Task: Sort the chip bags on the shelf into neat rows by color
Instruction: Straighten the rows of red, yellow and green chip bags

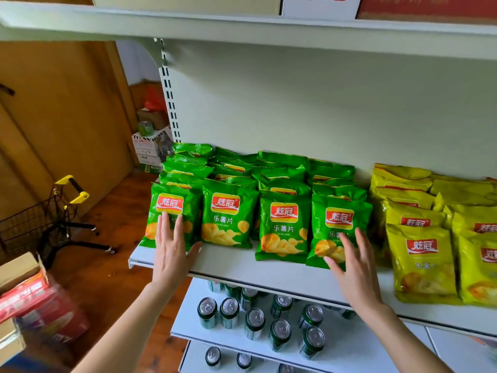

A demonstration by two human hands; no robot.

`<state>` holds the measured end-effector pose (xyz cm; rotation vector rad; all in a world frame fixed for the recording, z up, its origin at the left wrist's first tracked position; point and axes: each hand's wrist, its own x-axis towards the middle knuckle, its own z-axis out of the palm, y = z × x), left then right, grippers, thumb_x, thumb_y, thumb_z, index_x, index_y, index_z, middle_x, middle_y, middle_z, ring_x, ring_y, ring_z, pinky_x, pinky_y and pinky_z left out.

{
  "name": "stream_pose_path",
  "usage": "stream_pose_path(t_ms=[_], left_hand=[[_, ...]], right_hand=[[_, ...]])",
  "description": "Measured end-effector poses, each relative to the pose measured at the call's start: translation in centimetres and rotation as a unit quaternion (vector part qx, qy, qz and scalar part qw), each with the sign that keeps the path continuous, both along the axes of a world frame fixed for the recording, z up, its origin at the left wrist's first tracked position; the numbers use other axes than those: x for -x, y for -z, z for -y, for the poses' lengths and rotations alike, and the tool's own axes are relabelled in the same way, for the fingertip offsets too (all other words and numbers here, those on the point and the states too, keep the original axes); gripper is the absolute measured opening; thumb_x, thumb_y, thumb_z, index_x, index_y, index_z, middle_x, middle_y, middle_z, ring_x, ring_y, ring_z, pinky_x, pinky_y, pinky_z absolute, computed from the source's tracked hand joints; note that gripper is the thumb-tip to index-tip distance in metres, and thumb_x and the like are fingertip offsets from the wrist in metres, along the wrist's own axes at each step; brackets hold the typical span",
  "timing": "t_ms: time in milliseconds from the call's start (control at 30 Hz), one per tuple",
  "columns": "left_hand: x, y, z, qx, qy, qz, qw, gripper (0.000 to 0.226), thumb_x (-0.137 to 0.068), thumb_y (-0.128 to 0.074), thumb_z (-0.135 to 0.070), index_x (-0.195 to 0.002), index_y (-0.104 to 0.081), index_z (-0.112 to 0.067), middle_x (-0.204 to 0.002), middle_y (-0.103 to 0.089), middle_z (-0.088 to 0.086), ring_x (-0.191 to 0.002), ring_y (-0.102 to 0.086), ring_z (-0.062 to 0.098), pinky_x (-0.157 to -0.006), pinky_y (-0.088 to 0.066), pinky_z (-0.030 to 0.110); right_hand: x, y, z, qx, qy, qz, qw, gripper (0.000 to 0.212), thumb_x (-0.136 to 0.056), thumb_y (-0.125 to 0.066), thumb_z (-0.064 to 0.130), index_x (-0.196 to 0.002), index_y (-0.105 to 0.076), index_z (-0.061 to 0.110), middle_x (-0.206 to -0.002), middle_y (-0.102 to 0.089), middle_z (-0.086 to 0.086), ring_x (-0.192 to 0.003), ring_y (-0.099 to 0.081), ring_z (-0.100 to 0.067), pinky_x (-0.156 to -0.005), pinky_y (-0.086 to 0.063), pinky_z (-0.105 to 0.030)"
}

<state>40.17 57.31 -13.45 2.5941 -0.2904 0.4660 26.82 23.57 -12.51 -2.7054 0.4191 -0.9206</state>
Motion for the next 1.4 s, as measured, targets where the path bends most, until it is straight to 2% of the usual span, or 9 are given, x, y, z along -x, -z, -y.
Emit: stream_pose_path(t_ms=[100,200,367,500,633,867,1033,1133,1400], left_hand=[[0.0,-0.1,-0.3,-0.015,0.004,0.013,1.0,0.082,-0.069,-0.083,-0.021,-0.135,-0.042,0.006,-0.142,-0.03,0.038,-0.132,-0.027,0.055,-0.101,-0.028,0.063],[0.1,-0.1,-0.3,-0.014,0.0,0.016,1.0,0.081,-0.071,-0.082,-0.02,-0.136,-0.042,0.006,-0.143,-0.029,0.038,-0.132,-0.027,0.055,-0.1,-0.029,0.065],[0.2,-0.1,-0.2,-0.014,0.002,0.01,1.0,0.076,-0.075,-0.078,-0.018,-0.136,-0.04,0.006,-0.143,-0.028,0.038,-0.133,-0.024,0.055,-0.102,-0.027,0.066],[0.1,-0.4,0.0,-0.018,-0.002,0.005,1.0,0.074,-0.075,-0.078,-0.014,-0.135,-0.041,0.006,-0.142,-0.029,0.039,-0.132,-0.026,0.056,-0.1,-0.029,0.068],[0.5,-0.5,0.0,-0.016,-0.024,-0.002,1.0,0.068,-0.079,-0.075,-0.015,-0.136,-0.042,0.004,-0.145,-0.026,0.037,-0.136,-0.02,0.052,-0.101,-0.022,0.072],[1.5,-1.5,0.1,-0.057,-0.025,-0.003,0.998,0.069,-0.088,-0.063,-0.029,-0.144,-0.033,-0.001,-0.153,-0.015,0.026,-0.144,-0.007,0.037,-0.11,-0.007,0.061],[3.4,-2.7,1.4,-0.113,0.036,0.015,0.993,0.064,-0.092,-0.046,-0.046,-0.141,-0.041,-0.005,-0.151,-0.025,0.021,-0.141,-0.014,0.033,-0.109,-0.007,0.057],[5.0,-3.6,2.7,-0.152,0.092,0.029,0.984,0.067,-0.088,-0.031,-0.052,-0.136,-0.049,-0.008,-0.146,-0.038,0.02,-0.139,-0.026,0.034,-0.107,-0.01,0.057],[9.8,-6.1,10.3,-0.158,0.253,0.022,0.954,0.052,-0.096,-0.042,-0.045,-0.133,-0.052,-0.01,-0.142,-0.046,0.016,-0.138,-0.032,0.035,-0.113,-0.011,0.056]], right_hand=[[0.1,-0.1,-0.1,-0.005,-0.008,0.006,1.0,0.055,-0.071,-0.078,0.025,-0.116,-0.06,-0.002,-0.133,-0.043,-0.032,-0.122,-0.044,-0.047,-0.097,-0.032,-0.053],[0.0,-0.4,-0.3,-0.033,-0.005,0.029,0.999,0.049,-0.086,-0.052,0.043,-0.111,-0.064,0.003,-0.131,-0.047,-0.029,-0.122,-0.044,-0.041,-0.098,-0.038,-0.048],[-0.7,-1.0,-0.5,-0.068,0.035,0.023,0.997,0.028,-0.076,-0.075,0.017,-0.099,-0.069,0.002,-0.123,-0.054,-0.027,-0.112,-0.051,-0.045,-0.083,-0.048,-0.05],[-0.8,-1.1,-0.4,-0.07,0.033,0.021,0.997,0.029,-0.073,-0.077,0.018,-0.097,-0.068,0.004,-0.122,-0.054,-0.027,-0.11,-0.051,-0.045,-0.077,-0.051,-0.051],[-0.5,-0.6,0.1,-0.066,0.022,0.024,0.997,0.032,-0.075,-0.075,0.022,-0.102,-0.067,0.006,-0.127,-0.05,-0.026,-0.116,-0.047,-0.042,-0.086,-0.049,-0.052],[-0.3,-1.3,-0.2,-0.032,-0.006,0.007,0.999,0.037,-0.077,-0.073,0.017,-0.108,-0.062,-0.002,-0.131,-0.049,-0.026,-0.122,-0.046,-0.042,-0.097,-0.039,-0.051],[-0.5,-3.3,-0.1,-0.006,-0.04,-0.007,0.999,0.038,-0.084,-0.066,0.013,-0.118,-0.058,-0.002,-0.135,-0.048,-0.02,-0.129,-0.039,-0.037,-0.105,-0.022,-0.04],[0.0,-6.0,0.0,-0.036,-0.045,-0.005,0.998,0.036,-0.088,-0.061,0.012,-0.12,-0.056,-0.003,-0.131,-0.052,-0.02,-0.13,-0.039,-0.034,-0.106,-0.028,-0.039],[5.0,-10.1,3.0,-0.062,0.045,-0.048,0.996,0.031,-0.091,-0.055,0.025,-0.109,-0.063,0.0,-0.107,-0.064,-0.021,-0.103,-0.057,-0.036,-0.082,-0.042,-0.036]])
